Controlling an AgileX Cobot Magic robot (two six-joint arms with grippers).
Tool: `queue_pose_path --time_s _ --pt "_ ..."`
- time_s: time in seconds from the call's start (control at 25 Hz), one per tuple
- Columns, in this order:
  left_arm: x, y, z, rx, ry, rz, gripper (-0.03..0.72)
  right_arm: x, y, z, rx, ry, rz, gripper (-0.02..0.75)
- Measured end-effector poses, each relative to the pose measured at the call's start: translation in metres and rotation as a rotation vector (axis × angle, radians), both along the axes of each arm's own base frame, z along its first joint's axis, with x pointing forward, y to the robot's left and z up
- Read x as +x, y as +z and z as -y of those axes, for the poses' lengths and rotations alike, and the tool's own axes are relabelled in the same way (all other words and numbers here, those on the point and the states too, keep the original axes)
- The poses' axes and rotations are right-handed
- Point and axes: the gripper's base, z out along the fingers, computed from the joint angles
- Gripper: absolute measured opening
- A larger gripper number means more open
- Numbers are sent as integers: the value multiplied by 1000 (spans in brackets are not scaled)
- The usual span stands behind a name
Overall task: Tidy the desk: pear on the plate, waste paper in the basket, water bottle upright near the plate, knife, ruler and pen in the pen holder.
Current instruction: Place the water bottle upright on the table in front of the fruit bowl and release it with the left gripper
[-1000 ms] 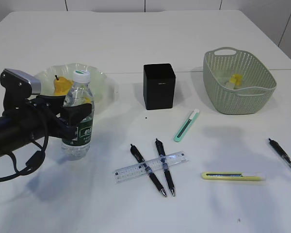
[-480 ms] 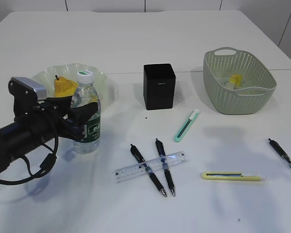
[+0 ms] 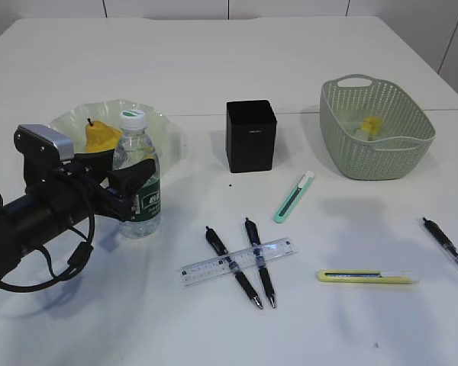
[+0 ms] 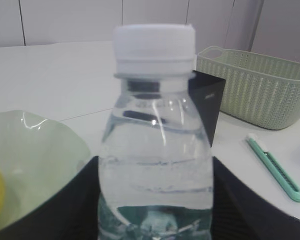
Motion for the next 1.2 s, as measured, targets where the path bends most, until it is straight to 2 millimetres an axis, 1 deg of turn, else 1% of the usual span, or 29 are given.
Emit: queue_pose_path --time_s 0.28,0.44,0.52,0.6,0.68,0.8,1.2 --pt "0 3 0 -1 1 9 449 0 0 0 -6 1 0 410" --pt "0 4 -1 26 4 -12 498 0 0 1 -8 1 0 410" --pt "-1 1 -1 53 1 -39 534 0 0 1 -8 1 0 410" --pt "-4 -5 -2 93 5 -95 551 0 0 1 -8 1 2 410" --pt "-4 -7 -3 107 5 -110 559 0 0 1 -8 1 2 410" --pt "-4 0 -3 107 5 -94 561 0 0 1 -8 1 3 410" --pt "-2 41 -2 81 8 29 569 0 0 1 -8 1 4 410"
